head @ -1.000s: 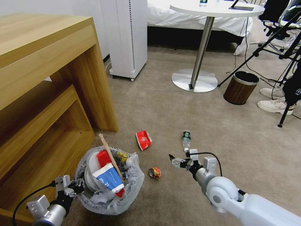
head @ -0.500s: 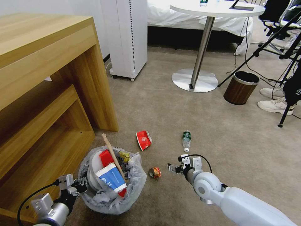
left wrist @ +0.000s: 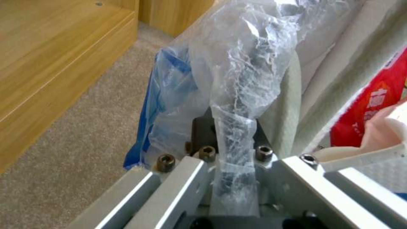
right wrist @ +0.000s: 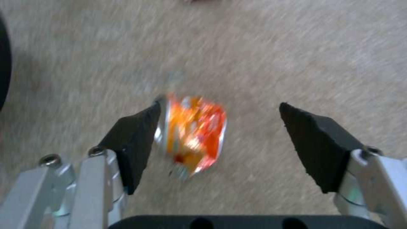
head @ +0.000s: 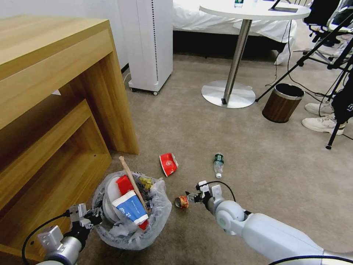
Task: Pick up the trash bin and place the garbage on the floor into it.
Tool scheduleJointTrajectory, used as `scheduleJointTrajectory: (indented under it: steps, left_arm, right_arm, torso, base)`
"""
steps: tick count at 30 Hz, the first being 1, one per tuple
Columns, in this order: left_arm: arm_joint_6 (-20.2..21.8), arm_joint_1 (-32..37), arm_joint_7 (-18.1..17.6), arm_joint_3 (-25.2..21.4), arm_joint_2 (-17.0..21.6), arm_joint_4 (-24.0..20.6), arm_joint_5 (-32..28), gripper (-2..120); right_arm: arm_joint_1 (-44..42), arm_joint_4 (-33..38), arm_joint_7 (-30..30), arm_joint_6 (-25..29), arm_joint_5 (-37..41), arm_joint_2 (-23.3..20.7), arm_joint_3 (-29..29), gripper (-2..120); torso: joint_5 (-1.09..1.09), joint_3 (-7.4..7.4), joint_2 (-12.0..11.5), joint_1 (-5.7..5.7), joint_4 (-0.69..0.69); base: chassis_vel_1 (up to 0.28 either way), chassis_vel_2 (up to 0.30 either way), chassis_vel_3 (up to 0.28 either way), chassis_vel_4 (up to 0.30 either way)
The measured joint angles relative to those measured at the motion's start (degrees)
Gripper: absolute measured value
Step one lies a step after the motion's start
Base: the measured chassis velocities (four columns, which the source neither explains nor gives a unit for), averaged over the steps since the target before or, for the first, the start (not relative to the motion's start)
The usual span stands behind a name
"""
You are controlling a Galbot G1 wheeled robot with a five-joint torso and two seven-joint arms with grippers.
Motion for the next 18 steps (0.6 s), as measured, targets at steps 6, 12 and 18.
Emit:
scheduleJointTrajectory:
  steps: [6,12,18]
  left_arm:
    - [-0.3,-0.1,0.0,0.1,-0.4,0.5,0.0,0]
    - [-0.4,-0.4,0.0,0.2,-0.9,1.1,0.2,0]
    - [-0.5,-1.1,0.1,0.6,-1.6,1.7,0.3,0]
  right_arm:
    - [1.0,-3.4,-0.9,1.4,-1.6,1.7,-3.9,72]
    - [1.4,-5.9,-1.8,2.3,-2.7,3.0,-4.8,71]
    - [2.4,-9.0,-2.7,3.5,-3.7,5.2,-6.1,68]
  torso:
    - [0.0,0.0,0.0,0.0,0.01]
    - [0.0,0.0,0.0,0.0,0.0]
    - [-0.01,0.0,0.0,0.0,0.0]
  base:
    - [0.0,0.0,0.0,0.0]
    - [0.0,0.0,0.0,0.0]
    - [0.0,0.0,0.0,0.0]
